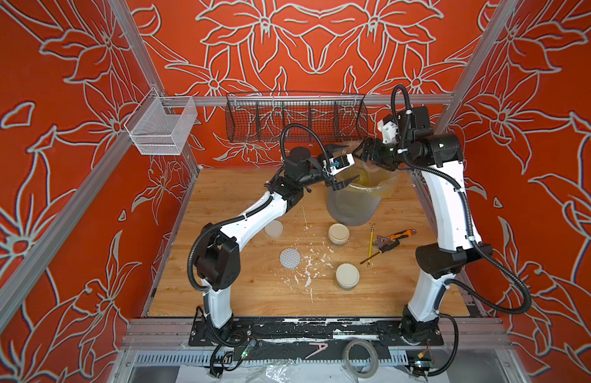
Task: Empty moldy tea leaves from jars
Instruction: Pour the moldy tea leaves from the jar into the trash bin.
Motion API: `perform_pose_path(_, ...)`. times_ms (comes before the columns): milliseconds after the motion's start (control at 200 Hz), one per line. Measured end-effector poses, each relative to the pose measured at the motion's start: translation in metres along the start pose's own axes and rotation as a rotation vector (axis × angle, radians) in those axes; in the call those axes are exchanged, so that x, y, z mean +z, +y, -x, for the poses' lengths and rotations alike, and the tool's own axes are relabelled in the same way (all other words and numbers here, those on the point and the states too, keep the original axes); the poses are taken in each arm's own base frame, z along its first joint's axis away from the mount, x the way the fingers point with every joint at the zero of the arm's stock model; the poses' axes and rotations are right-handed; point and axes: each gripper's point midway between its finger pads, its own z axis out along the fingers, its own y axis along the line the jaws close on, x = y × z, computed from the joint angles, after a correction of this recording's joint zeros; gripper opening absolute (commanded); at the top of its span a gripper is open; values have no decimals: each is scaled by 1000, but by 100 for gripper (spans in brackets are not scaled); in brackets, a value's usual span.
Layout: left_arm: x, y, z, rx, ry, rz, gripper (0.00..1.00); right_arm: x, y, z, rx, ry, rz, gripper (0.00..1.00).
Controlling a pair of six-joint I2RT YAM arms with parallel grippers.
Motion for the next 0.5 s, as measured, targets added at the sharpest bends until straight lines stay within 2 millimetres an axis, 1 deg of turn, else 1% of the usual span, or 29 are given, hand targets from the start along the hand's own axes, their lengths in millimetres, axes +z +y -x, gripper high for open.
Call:
perform_pose_path(75,10,4,0,7,-24,0,97,-1,2,-2,0,6,10,9)
perform_pose_path(165,19,3,-3,4,-44,-23,97,-2,4,-4,-1,11,26,10)
perform_pose_path(260,27,2,-5,-1,-65,-45,97,-5,-1,-4,8,10,17,10)
perform_pose_path(385,31,0,-3,-27,-93,-75,97,-8,-3,-4,12,4,15,10)
perform_pose_path(501,32,-1,1,-51,-120,-97,99,-10,-4,-4,13,-2,17,11)
